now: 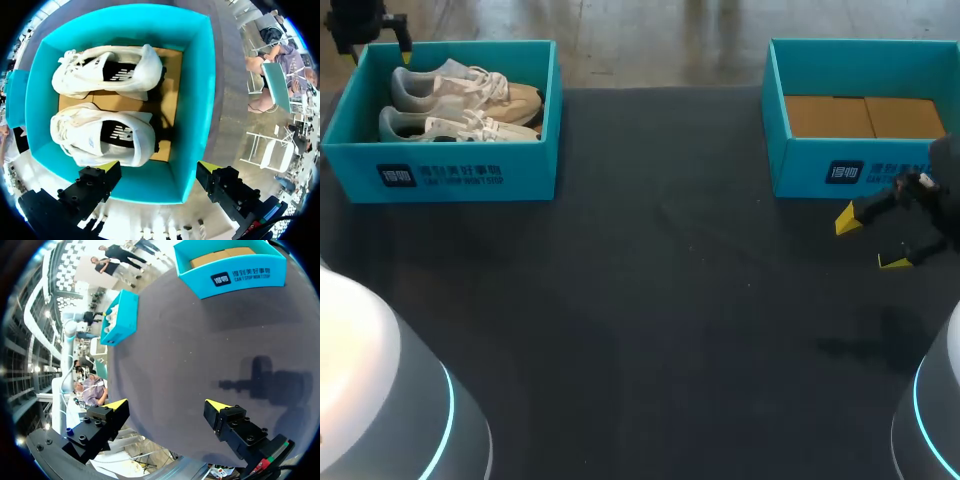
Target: Take the shoe out of the shoebox, open the shoe tongue, remove and reinsert the insole, then place the shoe into the shoebox
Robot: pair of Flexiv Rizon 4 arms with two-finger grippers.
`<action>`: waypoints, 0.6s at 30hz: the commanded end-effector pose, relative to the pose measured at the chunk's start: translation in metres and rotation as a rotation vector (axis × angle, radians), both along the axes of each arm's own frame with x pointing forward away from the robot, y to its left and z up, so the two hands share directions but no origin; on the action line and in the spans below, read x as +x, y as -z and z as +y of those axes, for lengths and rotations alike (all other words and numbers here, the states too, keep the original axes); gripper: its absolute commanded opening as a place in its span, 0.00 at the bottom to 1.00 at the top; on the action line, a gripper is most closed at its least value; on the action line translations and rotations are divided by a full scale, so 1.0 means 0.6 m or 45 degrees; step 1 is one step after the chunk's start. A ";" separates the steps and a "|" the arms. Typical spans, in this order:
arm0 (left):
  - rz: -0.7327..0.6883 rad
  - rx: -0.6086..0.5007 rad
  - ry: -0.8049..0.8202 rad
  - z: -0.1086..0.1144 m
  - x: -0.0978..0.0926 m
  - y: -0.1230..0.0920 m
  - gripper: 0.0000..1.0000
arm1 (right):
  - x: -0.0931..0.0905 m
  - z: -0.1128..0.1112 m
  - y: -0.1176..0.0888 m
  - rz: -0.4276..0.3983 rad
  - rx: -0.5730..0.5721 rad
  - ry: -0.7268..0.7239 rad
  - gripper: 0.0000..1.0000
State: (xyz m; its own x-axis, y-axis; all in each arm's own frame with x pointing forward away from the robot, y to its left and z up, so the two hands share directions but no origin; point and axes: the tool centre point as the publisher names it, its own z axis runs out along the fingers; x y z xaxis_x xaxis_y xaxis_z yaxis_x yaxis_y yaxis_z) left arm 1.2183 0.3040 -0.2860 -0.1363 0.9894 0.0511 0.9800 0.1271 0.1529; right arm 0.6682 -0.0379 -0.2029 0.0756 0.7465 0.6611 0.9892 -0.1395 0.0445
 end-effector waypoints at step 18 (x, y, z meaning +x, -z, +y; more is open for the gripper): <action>-0.067 -0.091 0.052 -0.006 -0.093 -0.103 1.00 | -0.001 0.002 0.001 0.000 -0.004 0.002 1.00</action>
State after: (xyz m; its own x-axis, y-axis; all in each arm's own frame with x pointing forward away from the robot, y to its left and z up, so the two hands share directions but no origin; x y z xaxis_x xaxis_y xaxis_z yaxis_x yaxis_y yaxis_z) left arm 1.1786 0.3016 -0.2318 -0.0959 0.9949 -0.0309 0.9815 0.0996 0.1633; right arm 0.6682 -0.0378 -0.2029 0.0756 0.7465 0.6611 0.9892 -0.1395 0.0445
